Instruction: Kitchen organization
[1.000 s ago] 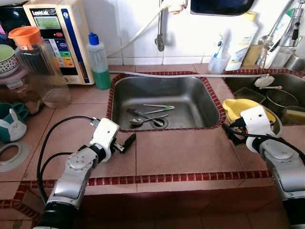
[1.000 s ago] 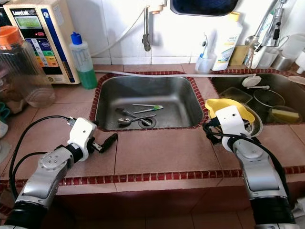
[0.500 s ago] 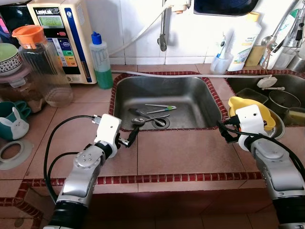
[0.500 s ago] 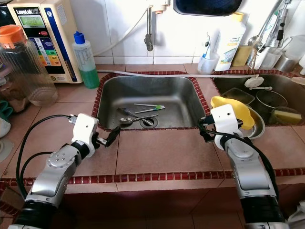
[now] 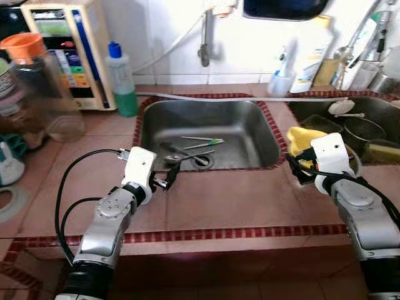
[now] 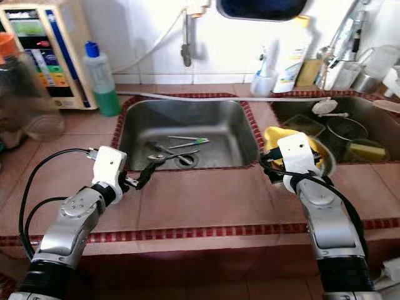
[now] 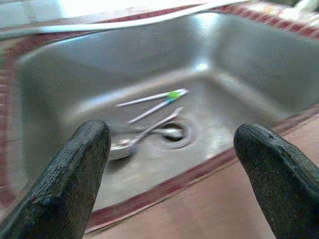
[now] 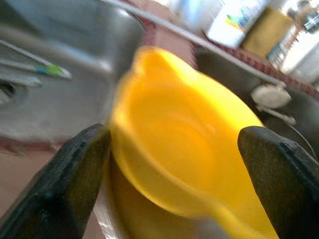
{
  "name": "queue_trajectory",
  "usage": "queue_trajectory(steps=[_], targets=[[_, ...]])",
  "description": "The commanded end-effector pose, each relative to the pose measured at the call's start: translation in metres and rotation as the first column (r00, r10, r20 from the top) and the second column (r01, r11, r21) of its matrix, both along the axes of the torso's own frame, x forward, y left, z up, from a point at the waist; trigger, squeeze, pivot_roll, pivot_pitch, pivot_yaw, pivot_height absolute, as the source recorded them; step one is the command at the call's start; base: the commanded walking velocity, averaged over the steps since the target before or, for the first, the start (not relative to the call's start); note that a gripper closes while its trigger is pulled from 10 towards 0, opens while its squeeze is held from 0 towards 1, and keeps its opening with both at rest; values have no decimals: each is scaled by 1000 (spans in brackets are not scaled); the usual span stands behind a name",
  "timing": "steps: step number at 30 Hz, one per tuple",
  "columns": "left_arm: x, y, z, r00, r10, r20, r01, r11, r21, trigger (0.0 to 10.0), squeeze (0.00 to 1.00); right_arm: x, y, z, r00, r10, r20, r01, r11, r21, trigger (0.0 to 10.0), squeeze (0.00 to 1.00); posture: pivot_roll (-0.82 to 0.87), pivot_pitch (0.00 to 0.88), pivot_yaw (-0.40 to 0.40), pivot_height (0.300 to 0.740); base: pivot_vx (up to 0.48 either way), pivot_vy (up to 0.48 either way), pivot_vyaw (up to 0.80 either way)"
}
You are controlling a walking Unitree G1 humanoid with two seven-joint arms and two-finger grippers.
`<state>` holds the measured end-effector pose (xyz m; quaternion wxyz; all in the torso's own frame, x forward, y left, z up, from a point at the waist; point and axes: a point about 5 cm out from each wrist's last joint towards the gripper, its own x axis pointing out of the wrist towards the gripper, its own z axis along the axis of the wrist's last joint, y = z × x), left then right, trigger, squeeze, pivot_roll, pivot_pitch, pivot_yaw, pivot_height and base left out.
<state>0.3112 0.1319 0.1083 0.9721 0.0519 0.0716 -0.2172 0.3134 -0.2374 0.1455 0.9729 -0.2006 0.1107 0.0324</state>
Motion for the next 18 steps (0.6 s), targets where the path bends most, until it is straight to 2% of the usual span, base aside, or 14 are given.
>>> queue_trajectory(steps=[1, 7, 13, 14, 15, 18], targets=[[0, 5, 3, 1000, 3, 5, -3, 1000, 15, 10000, 0, 1, 1, 10, 999, 2, 36, -2, 1000, 3, 10000, 0, 89, 0, 7, 740, 0, -296, 0], [2, 7, 4, 1000, 7, 5, -7, 1000, 16, 10000, 0, 2, 3, 10, 999, 1, 41, -1, 1000, 9, 10000, 0, 91, 0, 9, 740, 0, -269, 0], [3, 8, 5, 1000, 24, 7, -24, 1000, 0, 10000, 0, 3, 5, 14, 998, 21, 56, -22, 1000, 21, 10000, 0, 92, 0, 12, 740, 0, 0, 0], [3, 9, 5, 1000, 24, 5, -24, 1000, -3, 10000, 0, 3, 8, 15, 997, 42, 59, -44, 998, 34, 10000, 0, 92, 0, 13, 740, 0, 0, 0], [4, 9, 6, 999, 33, -2, -33, 999, -11, 10000, 0, 5, 24, 30, 983, 126, 132, -134, 990, 49, 10000, 0, 95, 0, 18, 740, 0, 0, 0], [4, 10, 6, 999, 33, -2, -33, 999, -11, 10000, 0, 5, 25, 31, 983, 128, 133, -136, 989, 52, 10000, 0, 95, 0, 18, 740, 0, 0, 0]])
